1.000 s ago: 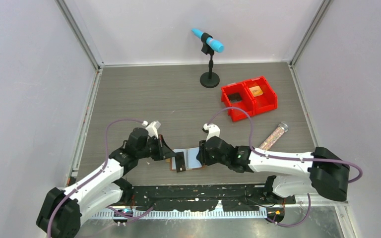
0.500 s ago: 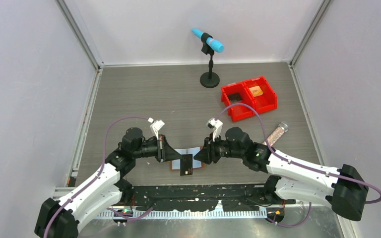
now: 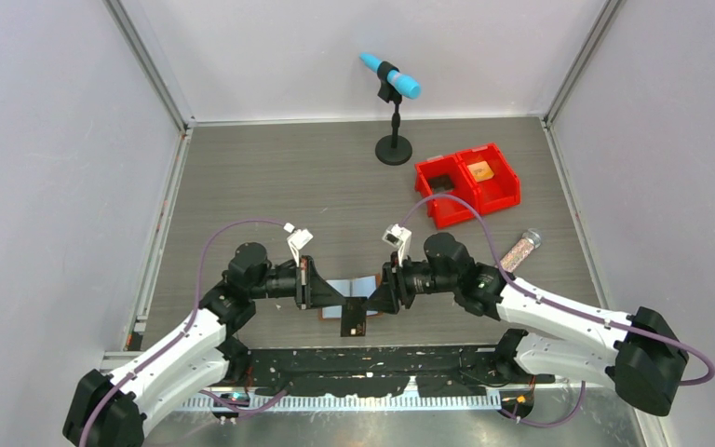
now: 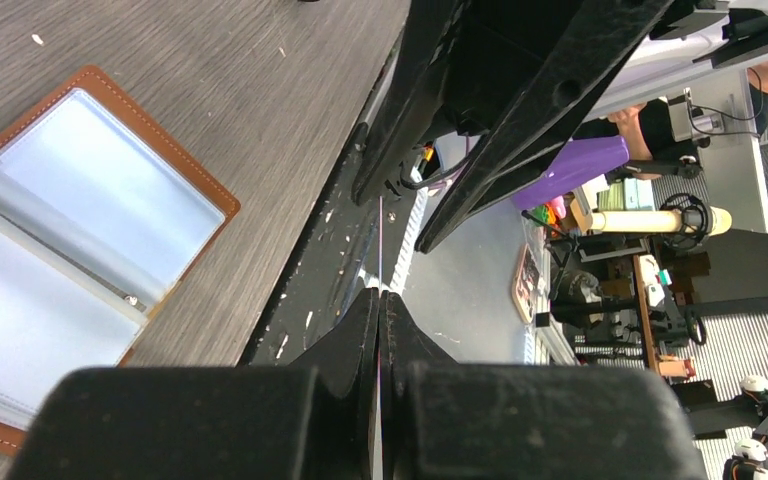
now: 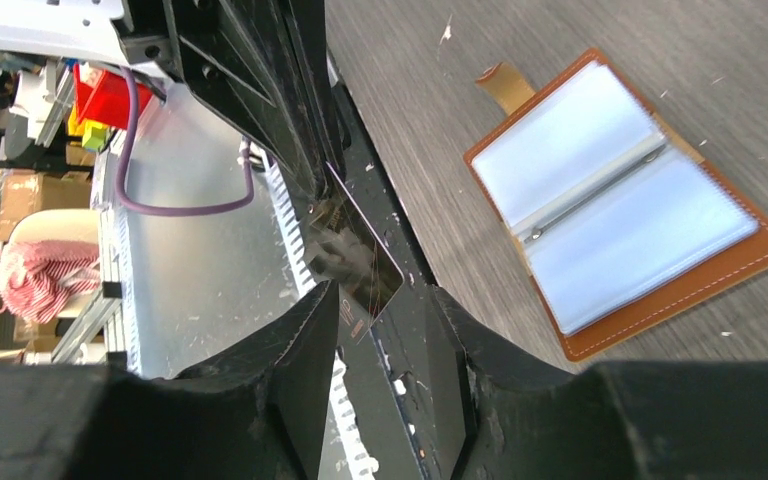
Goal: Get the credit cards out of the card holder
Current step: Place the credit card in the storage box.
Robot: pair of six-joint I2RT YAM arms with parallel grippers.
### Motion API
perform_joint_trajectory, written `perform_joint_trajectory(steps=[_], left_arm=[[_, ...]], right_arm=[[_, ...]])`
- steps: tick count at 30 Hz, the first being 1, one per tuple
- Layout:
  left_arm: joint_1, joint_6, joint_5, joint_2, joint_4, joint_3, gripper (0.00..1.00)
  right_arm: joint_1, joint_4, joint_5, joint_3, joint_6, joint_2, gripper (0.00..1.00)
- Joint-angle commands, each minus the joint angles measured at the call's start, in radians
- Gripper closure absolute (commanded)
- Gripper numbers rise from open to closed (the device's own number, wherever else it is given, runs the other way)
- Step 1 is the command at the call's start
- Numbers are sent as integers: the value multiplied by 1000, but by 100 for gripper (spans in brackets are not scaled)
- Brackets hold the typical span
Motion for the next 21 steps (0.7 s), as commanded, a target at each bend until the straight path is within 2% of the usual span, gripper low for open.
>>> perform_joint_trajectory(steps=[1, 5, 15, 19, 21], left_arm=[[-4, -18, 35, -17, 77, -6, 100], [-4, -19, 37, -17, 81, -8, 100], [-4, -25, 28, -3, 78, -3, 100], [-4, -16, -9, -11, 37, 8, 82], [-3, -11, -19, -18, 20, 14, 78]], right_arm=[[-1, 63, -64, 25, -21, 17, 55], [-1, 87, -82, 25, -14, 21, 60], [-2, 196, -120, -13, 41, 7, 94], [-1, 199, -94, -20, 55, -11, 95], [-2, 205, -78, -25, 64, -28, 95]])
